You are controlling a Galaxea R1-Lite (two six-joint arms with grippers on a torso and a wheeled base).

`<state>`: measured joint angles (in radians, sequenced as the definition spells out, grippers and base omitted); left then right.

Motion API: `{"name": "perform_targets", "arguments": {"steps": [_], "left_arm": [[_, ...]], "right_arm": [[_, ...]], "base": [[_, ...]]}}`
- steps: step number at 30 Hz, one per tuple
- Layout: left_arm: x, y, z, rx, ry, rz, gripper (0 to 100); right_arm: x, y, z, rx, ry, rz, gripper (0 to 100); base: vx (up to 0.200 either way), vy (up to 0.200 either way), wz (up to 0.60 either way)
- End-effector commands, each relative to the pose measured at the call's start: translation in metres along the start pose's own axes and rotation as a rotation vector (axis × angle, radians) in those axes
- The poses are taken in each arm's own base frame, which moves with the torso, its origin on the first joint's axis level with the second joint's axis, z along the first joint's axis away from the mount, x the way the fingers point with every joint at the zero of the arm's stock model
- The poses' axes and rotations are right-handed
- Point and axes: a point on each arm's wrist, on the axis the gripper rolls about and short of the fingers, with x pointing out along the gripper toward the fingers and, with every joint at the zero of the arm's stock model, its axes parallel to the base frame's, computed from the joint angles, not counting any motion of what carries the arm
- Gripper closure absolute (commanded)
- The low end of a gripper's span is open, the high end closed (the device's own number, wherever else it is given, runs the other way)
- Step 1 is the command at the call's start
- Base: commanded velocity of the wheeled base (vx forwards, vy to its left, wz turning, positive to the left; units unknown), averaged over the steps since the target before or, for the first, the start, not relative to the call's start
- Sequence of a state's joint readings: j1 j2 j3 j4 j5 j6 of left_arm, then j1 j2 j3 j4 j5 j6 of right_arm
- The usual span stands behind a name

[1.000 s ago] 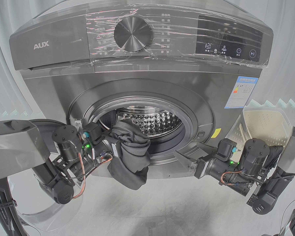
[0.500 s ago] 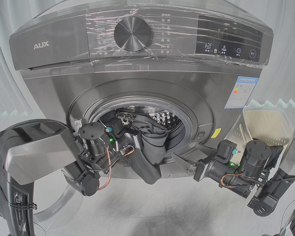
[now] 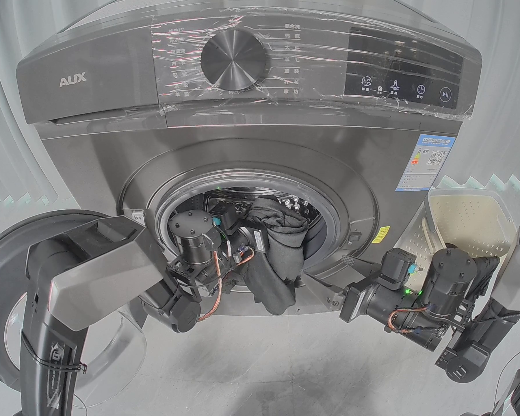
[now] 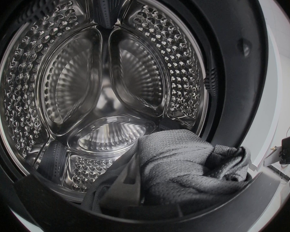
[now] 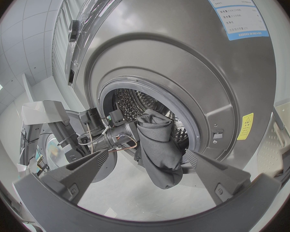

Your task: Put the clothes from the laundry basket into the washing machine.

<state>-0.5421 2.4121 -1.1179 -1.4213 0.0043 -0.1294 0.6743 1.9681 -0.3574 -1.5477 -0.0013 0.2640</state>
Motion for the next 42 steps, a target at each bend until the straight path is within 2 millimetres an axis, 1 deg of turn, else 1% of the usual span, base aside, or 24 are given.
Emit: {"name": "perform_targets", "arguments": {"steps": [1,6,10,13,14,15,18,24,25,27,29,33,35,41,42], "left_arm": [[0.015,0.002,-0.012,0.002,0.0,0.023,100],[0.028,0.003,-0.02,0.001,0.013,0.027,100],[0.043,0.007,-0.028,0.005,0.028,0.054,100],[0.056,0.011,-0.03,0.01,0.016,0.065,100],[0.056,0.011,-0.03,0.01,0.016,0.065,100],[0.065,0.016,-0.029,0.016,-0.002,0.098,100],[0.073,0.022,-0.032,0.019,-0.002,0.126,100],[0.082,0.027,-0.025,0.018,-0.009,0.154,100],[0.086,0.03,-0.023,0.019,-0.016,0.186,100],[0.09,0.033,-0.018,0.02,-0.035,0.211,100],[0.093,0.04,-0.014,0.021,-0.05,0.237,100],[0.098,0.046,-0.001,0.018,-0.088,0.277,100],[0.1,0.047,0.003,0.018,-0.1,0.283,100],[0.1,0.045,0.002,0.019,-0.098,0.282,100],[0.099,0.045,0.001,0.019,-0.092,0.282,0]], "right_arm": [[0.0,0.0,-0.002,0.0,0.006,0.0,0],[0.0,0.001,-0.002,0.0,0.008,0.001,0],[0.0,0.0,-0.002,0.001,0.01,0.001,0],[0.0,0.0,-0.003,0.0,0.012,-0.001,0],[0.0,0.0,-0.003,0.0,0.012,-0.001,0],[0.0,0.0,-0.003,0.0,0.012,-0.001,0],[0.0,0.0,-0.003,0.001,0.012,-0.001,0],[0.0,0.0,-0.003,0.001,0.014,-0.002,0],[0.0,0.0,-0.004,0.001,0.015,-0.002,0],[0.001,0.0,-0.004,0.001,0.014,-0.002,0],[0.001,0.0,-0.004,0.001,0.016,-0.001,0],[0.001,0.0,-0.004,0.001,0.015,-0.002,0],[0.001,0.0,-0.005,0.001,0.017,-0.002,0],[0.001,0.0,-0.005,0.001,0.017,-0.001,0],[0.001,0.0,-0.005,0.001,0.017,-0.001,0]], "base": [[0.0,0.0,0.0],[0.0,0.0,0.0],[0.0,0.0,0.0],[0.0,0.0,0.0],[0.0,0.0,0.0],[0.0,0.0,0.0],[0.0,0.0,0.0],[0.0,0.0,0.0],[0.0,0.0,0.0],[0.0,0.0,0.0],[0.0,0.0,0.0],[0.0,0.0,0.0],[0.0,0.0,0.0],[0.0,0.0,0.0],[0.0,0.0,0.0]]}}
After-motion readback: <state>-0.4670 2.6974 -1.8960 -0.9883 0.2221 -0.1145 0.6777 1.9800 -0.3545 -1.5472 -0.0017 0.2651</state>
